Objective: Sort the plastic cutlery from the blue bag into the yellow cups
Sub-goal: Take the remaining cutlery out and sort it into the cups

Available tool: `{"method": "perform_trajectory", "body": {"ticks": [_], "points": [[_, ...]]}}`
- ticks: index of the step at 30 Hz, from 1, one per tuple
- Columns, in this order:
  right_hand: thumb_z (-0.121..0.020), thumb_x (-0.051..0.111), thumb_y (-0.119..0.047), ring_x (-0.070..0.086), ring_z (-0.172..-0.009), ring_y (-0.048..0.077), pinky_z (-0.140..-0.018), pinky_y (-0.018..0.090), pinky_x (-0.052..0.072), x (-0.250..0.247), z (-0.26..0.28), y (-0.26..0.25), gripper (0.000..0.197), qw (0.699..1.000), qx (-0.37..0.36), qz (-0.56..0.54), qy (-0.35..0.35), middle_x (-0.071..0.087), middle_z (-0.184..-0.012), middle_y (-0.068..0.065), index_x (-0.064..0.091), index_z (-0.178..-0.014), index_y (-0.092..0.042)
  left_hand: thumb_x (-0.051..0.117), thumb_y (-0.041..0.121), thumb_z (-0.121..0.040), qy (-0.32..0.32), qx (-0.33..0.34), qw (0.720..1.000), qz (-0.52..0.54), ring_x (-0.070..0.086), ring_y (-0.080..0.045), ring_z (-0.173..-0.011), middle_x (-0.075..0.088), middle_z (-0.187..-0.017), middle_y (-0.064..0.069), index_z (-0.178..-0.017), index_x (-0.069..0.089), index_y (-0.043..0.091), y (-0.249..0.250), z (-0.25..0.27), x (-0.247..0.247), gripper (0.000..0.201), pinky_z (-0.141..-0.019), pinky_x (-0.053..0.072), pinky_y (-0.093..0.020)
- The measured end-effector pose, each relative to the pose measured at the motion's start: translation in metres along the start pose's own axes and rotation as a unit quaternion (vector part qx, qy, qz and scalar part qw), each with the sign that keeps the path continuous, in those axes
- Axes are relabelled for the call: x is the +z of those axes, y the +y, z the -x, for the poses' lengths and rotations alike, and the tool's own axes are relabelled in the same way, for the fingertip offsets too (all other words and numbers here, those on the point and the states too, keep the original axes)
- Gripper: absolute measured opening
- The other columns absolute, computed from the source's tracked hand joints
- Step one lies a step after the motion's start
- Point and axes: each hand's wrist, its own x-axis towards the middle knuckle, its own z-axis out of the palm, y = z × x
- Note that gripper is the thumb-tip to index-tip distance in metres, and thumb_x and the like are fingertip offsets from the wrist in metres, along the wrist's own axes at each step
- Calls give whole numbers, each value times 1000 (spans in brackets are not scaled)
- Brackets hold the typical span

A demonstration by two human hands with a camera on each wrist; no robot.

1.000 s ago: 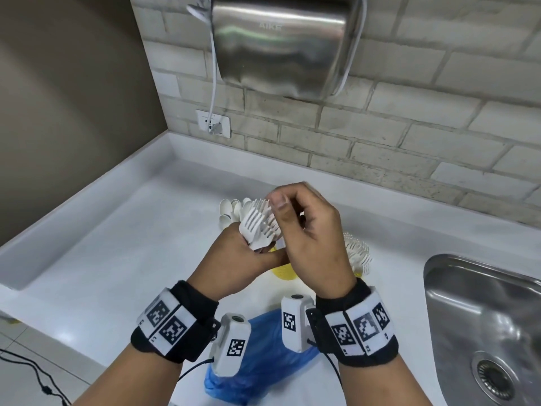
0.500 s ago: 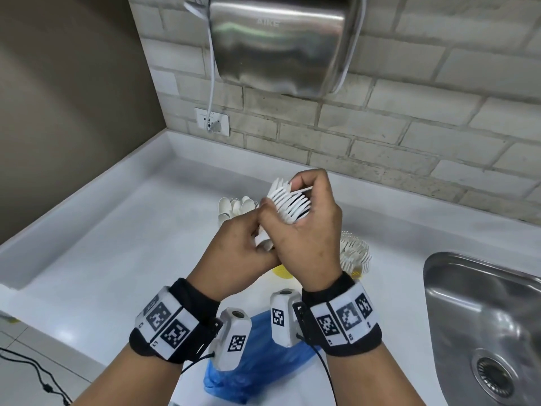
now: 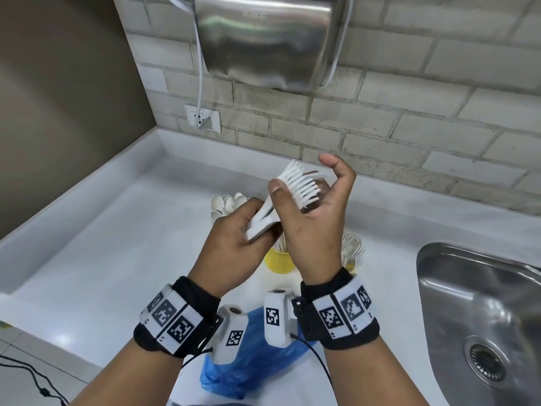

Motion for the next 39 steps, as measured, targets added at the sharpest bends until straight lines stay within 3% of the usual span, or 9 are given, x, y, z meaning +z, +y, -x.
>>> {"method": "perform_trajectory", "body": {"ticks": [4, 7, 9, 13, 17, 25, 30, 34, 39], "points": [[-68, 90, -31, 68, -107, 17, -92, 33, 56, -11, -2, 16, 93, 990, 79, -32, -114, 59, -130, 19, 41, -145, -16, 68, 41, -80, -2, -12, 999, 41, 64, -32, -92, 70, -86, -8, -88, 72, 41, -1, -6, -4, 8, -84, 55, -50], [-75, 89, -25, 69, -94, 16, -85, 29, 55, -15, 0, 21, 56, 981, 89, 33, -169, 70, -106, 5, 63, -121, -7, 73, 18, -83, -84, -1, 996, 20, 66, -2, -82, 72, -81, 13, -87, 71, 30, 0, -8, -2, 12, -80, 55, -27], [-82, 81, -8, 68, -80, 11, -75, 24, 53, -16, 1, 19, 17, 988, 78, 32, -133, 70, -87, -3, 69, -93, -12, 76, 13, -85, -120, -18, 993, -5, 72, -8, -94, 78, -97, 6, -103, 74, 25, -1, -9, 3, 22, -89, 58, -35], [-84, 72, -7, 66, -67, 17, -68, 35, 53, -22, -2, 16, 15, 989, 109, 58, -86, 68, -68, 2, 66, -72, -11, 80, 22, -81, -139, -52, 989, -9, 69, -34, -86, 74, -83, -15, -91, 71, 2, 0, -11, 11, 23, -81, 54, -51], [-84, 68, -9, 64, -61, 15, -59, 29, 48, -38, -6, 10, 14, 985, 117, 87, -94, 69, -68, 5, 67, -70, -11, 87, 25, -75, -140, -41, 988, -42, 70, -13, -79, 75, -84, 1, -96, 71, 18, 8, -16, 18, 28, -75, 56, -37], [-86, 68, -2, 43, -40, 24, -42, 26, 35, -86, -20, -8, 17, 988, 117, 71, 68, 54, -56, 9, 60, -71, -5, 92, 35, -68, -174, -9, 981, -84, 63, -12, -74, 63, -94, 8, -112, 49, 34, 0, -23, 33, 62, -70, 54, -27], [-88, 68, -2, 48, -41, 27, -42, 29, 40, -143, -19, -25, 19, 979, 72, 128, 141, 55, -54, 7, 59, -72, -5, 85, 35, -79, -205, 9, 973, -109, 61, -9, -64, 64, -83, 7, -97, 57, 26, -20, -15, 42, 35, -63, 51, -22], [-90, 69, -2, 50, -44, 28, -42, 32, 43, -169, -1, -22, 18, 974, 91, 168, 126, 56, -57, 12, 59, -74, -3, 75, 35, -87, -264, 102, 942, -182, 61, -4, -81, 62, -95, 15, -101, 68, 26, -41, -3, 63, 18, -73, 53, -23], [-89, 73, -7, 58, -42, 28, -46, 35, 48, -174, 18, 12, 23, 957, 143, 236, 86, 65, -55, 12, 64, -68, -6, 65, 34, -95, -290, 167, 911, -243, 49, -12, -123, 55, -136, 7, -139, 57, 27, -58, 4, 94, 46, -106, 44, -29]]}}
